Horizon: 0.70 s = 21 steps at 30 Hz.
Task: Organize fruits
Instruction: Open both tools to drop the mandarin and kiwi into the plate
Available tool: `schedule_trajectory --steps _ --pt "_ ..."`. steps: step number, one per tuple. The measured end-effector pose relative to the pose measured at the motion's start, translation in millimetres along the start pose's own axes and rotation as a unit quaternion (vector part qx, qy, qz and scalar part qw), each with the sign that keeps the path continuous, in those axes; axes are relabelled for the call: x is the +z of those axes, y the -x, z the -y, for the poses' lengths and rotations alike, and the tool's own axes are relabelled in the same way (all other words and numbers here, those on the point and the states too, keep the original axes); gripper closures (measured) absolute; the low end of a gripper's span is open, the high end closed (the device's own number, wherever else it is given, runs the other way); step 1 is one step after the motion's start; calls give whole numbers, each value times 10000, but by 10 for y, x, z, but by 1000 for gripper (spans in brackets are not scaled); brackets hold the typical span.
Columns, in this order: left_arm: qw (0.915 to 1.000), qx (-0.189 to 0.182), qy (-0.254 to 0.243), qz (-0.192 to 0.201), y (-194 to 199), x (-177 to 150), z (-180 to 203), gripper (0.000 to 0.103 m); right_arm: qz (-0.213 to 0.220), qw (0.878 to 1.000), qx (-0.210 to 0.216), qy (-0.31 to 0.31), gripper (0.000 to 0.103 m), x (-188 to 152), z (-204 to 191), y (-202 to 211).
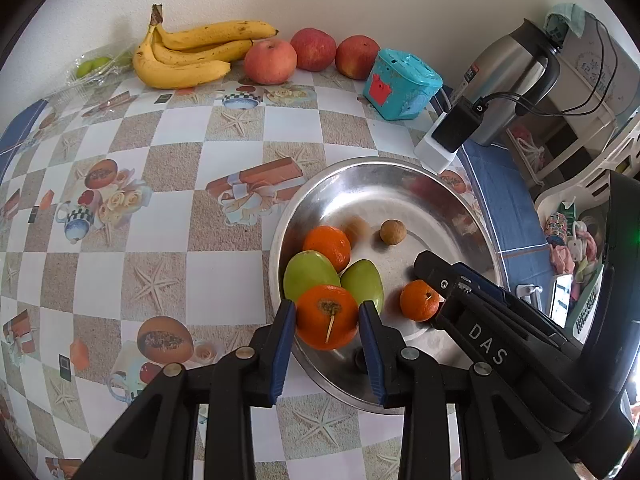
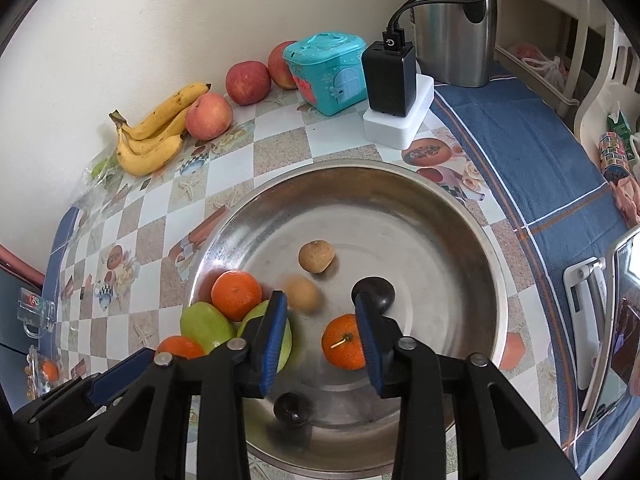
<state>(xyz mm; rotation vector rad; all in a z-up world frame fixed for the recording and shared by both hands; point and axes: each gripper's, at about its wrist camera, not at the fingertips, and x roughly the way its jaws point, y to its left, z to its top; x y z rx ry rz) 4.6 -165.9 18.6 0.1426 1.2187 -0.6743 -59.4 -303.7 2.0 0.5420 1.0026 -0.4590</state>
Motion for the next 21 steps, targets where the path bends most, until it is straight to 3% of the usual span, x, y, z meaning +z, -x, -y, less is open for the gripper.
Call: schedule_trajectory --steps 13,21 --pt "9999 -95 30 -106 -30 -15 17 67 -1 9999 -5 -166 66 13 64 10" --pt "9982 212 513 -210 -102 23 -265 63 -46 9999 10 -113 66 3 24 -11"
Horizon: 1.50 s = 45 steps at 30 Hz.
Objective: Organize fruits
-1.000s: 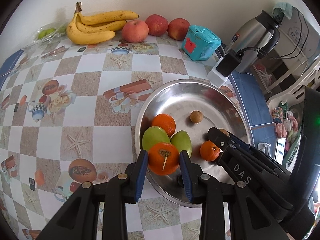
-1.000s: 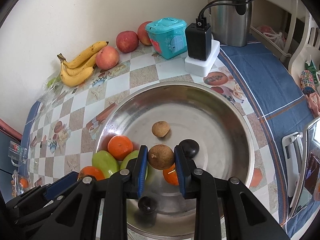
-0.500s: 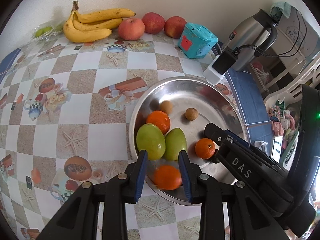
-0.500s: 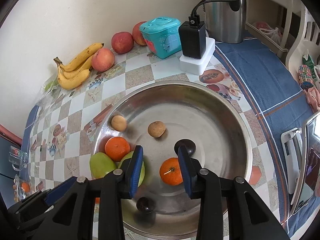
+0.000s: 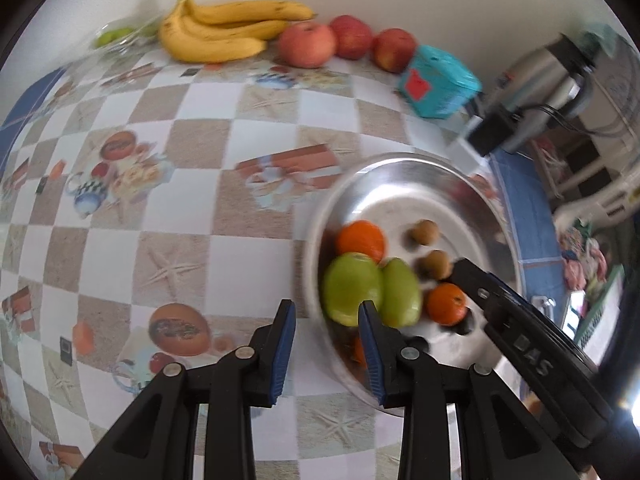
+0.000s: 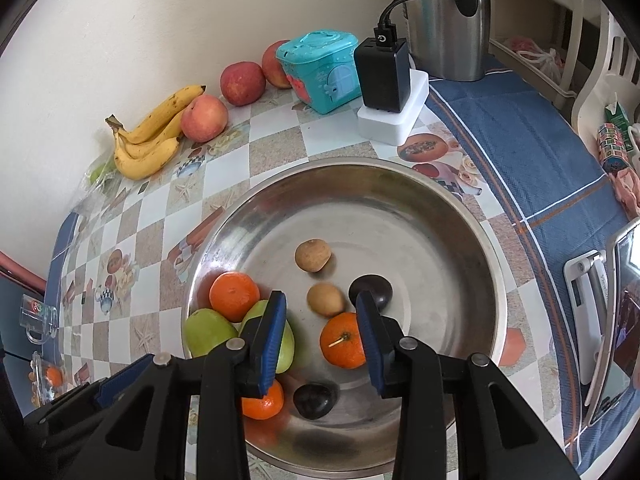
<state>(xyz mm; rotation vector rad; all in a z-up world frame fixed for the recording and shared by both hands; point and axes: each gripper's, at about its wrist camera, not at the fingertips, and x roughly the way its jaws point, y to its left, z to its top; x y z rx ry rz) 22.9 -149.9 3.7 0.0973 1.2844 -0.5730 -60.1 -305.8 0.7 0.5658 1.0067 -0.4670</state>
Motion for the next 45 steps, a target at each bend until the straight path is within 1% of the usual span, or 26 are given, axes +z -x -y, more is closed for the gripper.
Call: schedule_trajectory --steps 1,3,7,8,9,10,11,12,13,14,15,16,18,21,25,28,30,32,40,45 --pt "9999 81 103 3 -1 14 -60 60 -10 10000 -1 15 66 -4 -11 -4" --pt "9995 193 265 17 5 38 -152 46 -23 10000 -6 55 66 -5 -35 -11" --pt "9982 335 497 38 24 87 -315 41 -56 9998 -11 178 66 -11 -110 -30" --pt "9978 372 545 36 25 97 -345 35 -64 9998 -12 210 63 -14 -129 -33" --pt "9973 422 593 38 25 105 -372 30 -70 9997 -14 239 55 -16 -145 -37" --pt "9967 495 639 40 26 110 -400 29 -73 9996 -24 281 51 -20 -169 -42" --pt "9959 584 683 40 26 113 -427 25 -69 9995 -38 318 43 -22 -190 -47" --pt "9951 679 722 46 22 115 -453 17 -65 9994 -56 350 41 -26 -207 -51" --pt "9939 803 747 73 16 116 -477 12 -70 9992 -83 392 41 -28 -228 -58" --pt "9927 940 742 102 5 113 -501 4 -74 9990 -112 427 36 -30 -243 -66" --pt "9915 1070 726 119 -10 114 -519 0 -73 9988 -146 452 28 -33 -252 -72" --pt "9903 1190 710 129 -27 112 -540 0 -65 9986 -194 479 26 -38 -262 -76" --pt "9885 1340 693 131 -57 111 -585 0 -72 9983 -232 522 25 -41 -276 -89" --pt "9871 1436 694 154 -75 127 -630 0 -94 9980 -250 565 23 -40 -291 -108" --pt "9841 1651 612 248 -76 138 -665 0 -112 9977 -278 608 21 -40 -316 -126" --pt "9831 1720 548 298 -85 152 -680 0 -103 9975 -287 645 20 -44 -336 -131" --pt "9826 1750 513 354 -78 159 -686 0 -63 9970 -347 690 11 -50 -347 -128" --pt "9819 1786 480 410 -70 164 -690 0 -49 9965 -440 711 6 -50 -348 -134" --pt "9817 1817 153 546 -78 179 -623 0 -3 9964 -446 715 6 -56 -352 -129" --pt "9768 1974 200 808 -18 190 -660 0 15 9962 -473 733 6 -79 -373 -123"
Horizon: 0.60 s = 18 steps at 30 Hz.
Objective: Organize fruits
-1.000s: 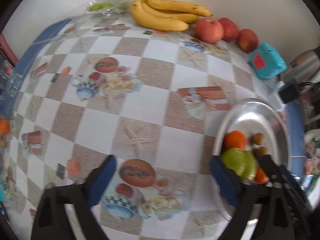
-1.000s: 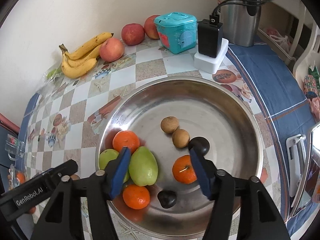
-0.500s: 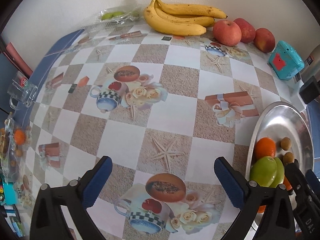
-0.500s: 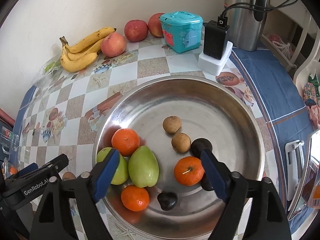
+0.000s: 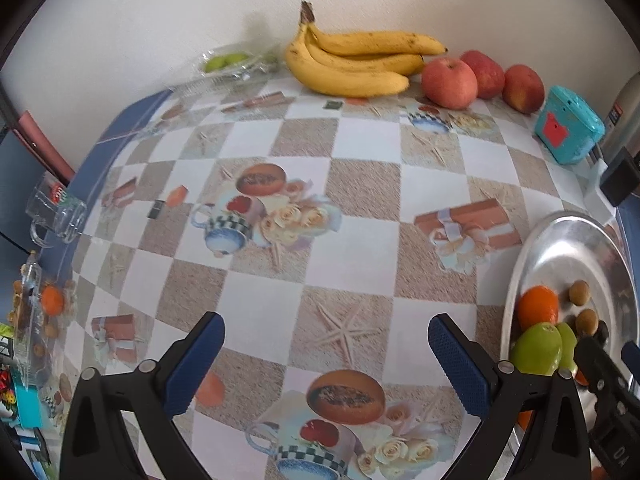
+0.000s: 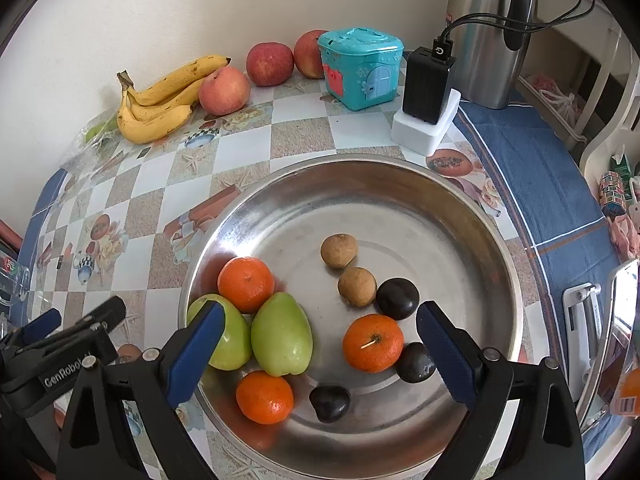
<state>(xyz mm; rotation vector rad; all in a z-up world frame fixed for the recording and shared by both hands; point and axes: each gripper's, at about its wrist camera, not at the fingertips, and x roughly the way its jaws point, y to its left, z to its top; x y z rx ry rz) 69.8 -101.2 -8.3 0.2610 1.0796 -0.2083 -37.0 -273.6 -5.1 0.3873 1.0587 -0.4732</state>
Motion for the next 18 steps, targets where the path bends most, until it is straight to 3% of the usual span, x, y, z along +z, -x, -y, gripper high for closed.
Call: schedule_trajectory --steps 5,18 --pt "9995 144 121 246 57 14 -119 0 -46 9999 99 55 6 -29 -32 4" --pt "9977 557 375 -39 -29 -106 -348 0 -59 9997 232 93 6 -108 -129 95"
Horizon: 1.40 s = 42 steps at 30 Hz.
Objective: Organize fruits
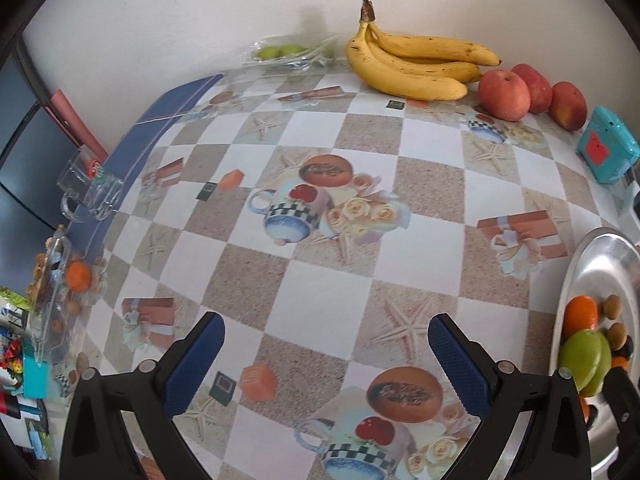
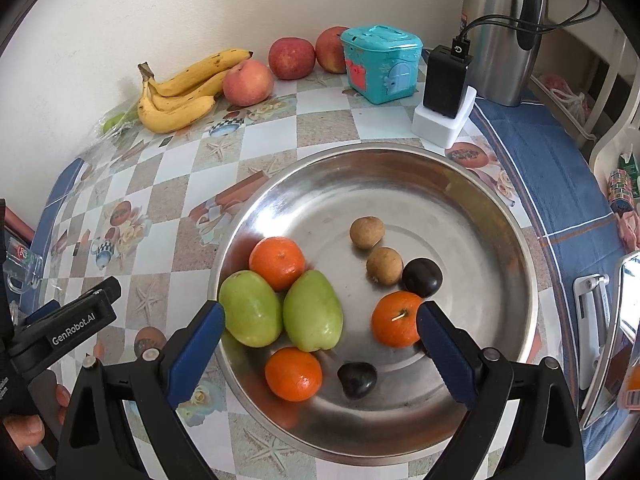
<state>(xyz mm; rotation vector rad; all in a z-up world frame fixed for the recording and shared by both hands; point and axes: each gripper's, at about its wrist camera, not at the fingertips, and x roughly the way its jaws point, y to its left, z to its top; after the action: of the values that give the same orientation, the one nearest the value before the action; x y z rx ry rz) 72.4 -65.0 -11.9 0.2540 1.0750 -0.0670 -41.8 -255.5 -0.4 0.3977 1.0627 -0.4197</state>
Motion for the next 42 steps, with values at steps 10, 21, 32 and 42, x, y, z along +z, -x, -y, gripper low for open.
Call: schedule_trajectory --steps 10,21,32,42 --pt "9996 211 -184 -93 43 -168 -95 0 29 9999 -45 118 6 -124 -86 93" --pt "9997 -33 -191 -155 178 -322 -181 0 -7 9999 -110 69 6 -404 -90 207" --pt "9982 -566 -183 -112 481 -420 -245 0 79 9998 -168 39 6 -636 -59 358" --pt "9968 -720 -341 -49 756 -538 -299 0 369 9993 -84 65 6 -763 -116 608"
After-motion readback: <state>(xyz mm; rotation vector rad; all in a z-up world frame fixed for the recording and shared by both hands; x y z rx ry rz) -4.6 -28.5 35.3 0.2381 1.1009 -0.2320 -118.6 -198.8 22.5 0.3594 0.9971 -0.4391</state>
